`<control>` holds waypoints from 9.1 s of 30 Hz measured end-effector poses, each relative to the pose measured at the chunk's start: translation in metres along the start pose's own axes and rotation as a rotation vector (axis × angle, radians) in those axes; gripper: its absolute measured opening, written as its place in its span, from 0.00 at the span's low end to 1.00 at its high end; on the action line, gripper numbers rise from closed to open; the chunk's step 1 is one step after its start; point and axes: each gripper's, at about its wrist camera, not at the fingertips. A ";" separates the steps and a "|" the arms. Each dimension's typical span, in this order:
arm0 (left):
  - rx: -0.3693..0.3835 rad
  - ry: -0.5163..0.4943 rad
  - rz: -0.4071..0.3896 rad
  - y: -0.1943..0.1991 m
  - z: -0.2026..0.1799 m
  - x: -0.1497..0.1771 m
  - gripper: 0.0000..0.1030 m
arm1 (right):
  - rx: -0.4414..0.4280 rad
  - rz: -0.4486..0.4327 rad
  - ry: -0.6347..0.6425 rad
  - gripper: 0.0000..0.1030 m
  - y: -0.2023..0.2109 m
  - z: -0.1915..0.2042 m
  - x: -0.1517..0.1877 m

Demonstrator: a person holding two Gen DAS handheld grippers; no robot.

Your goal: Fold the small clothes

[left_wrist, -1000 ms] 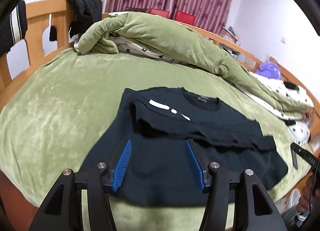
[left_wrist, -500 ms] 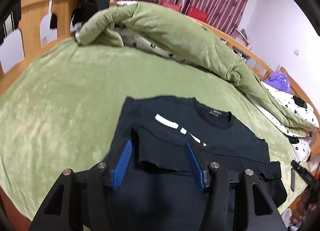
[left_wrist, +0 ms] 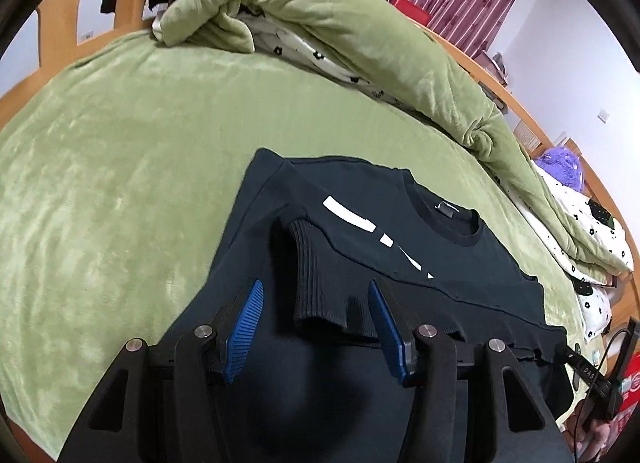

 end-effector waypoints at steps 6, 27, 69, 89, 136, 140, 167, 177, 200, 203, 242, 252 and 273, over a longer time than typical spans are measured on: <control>-0.017 -0.022 0.005 -0.013 -0.009 -0.009 0.24 | -0.044 0.030 -0.003 0.12 -0.017 0.011 -0.003; -0.002 0.028 -0.068 -0.049 -0.002 -0.105 0.10 | -0.252 -0.003 -0.185 0.10 -0.044 0.052 -0.111; -0.155 -0.182 0.005 -0.044 -0.020 -0.046 0.53 | -0.021 0.164 0.195 0.14 -0.070 0.058 -0.048; -0.147 -0.037 -0.004 -0.074 -0.001 -0.081 0.53 | -0.166 0.070 -0.094 0.16 -0.099 0.059 -0.099; 0.053 -0.188 0.069 -0.111 -0.086 -0.082 0.53 | -0.263 0.228 0.141 0.17 -0.108 0.122 -0.049; 0.008 -0.140 0.082 -0.122 -0.082 -0.087 0.53 | -0.272 0.190 0.153 0.17 -0.101 0.123 -0.050; -0.098 -0.156 -0.011 -0.031 -0.025 -0.061 0.58 | -0.202 0.110 0.081 0.26 -0.059 0.109 -0.038; -0.144 -0.168 -0.055 0.024 0.002 -0.028 0.63 | -0.260 0.084 0.240 0.47 -0.014 0.155 0.016; 0.039 -0.016 -0.002 0.061 0.063 0.104 0.66 | -0.088 0.048 0.330 0.50 -0.020 0.166 0.118; 0.092 0.031 0.011 0.051 0.062 0.102 0.66 | -0.071 0.025 0.350 0.50 -0.019 0.167 0.125; 0.022 -0.291 -0.245 0.072 -0.139 0.006 0.16 | -0.196 -0.168 0.011 0.50 0.078 -0.005 0.039; 0.178 -0.506 -0.064 0.019 -0.238 0.057 0.16 | -0.162 -0.179 -0.058 0.50 0.081 -0.042 0.025; 0.122 -0.499 -0.071 0.048 -0.165 0.082 0.57 | -0.391 -0.025 0.030 0.64 0.071 0.034 0.046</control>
Point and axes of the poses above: each gripper's, at about its wrist camera, not at the fingertips, and y roughly against the way its jaws point, z to its left, x to its underside, and after that the axes turned 12 degrees about -y, right-handed
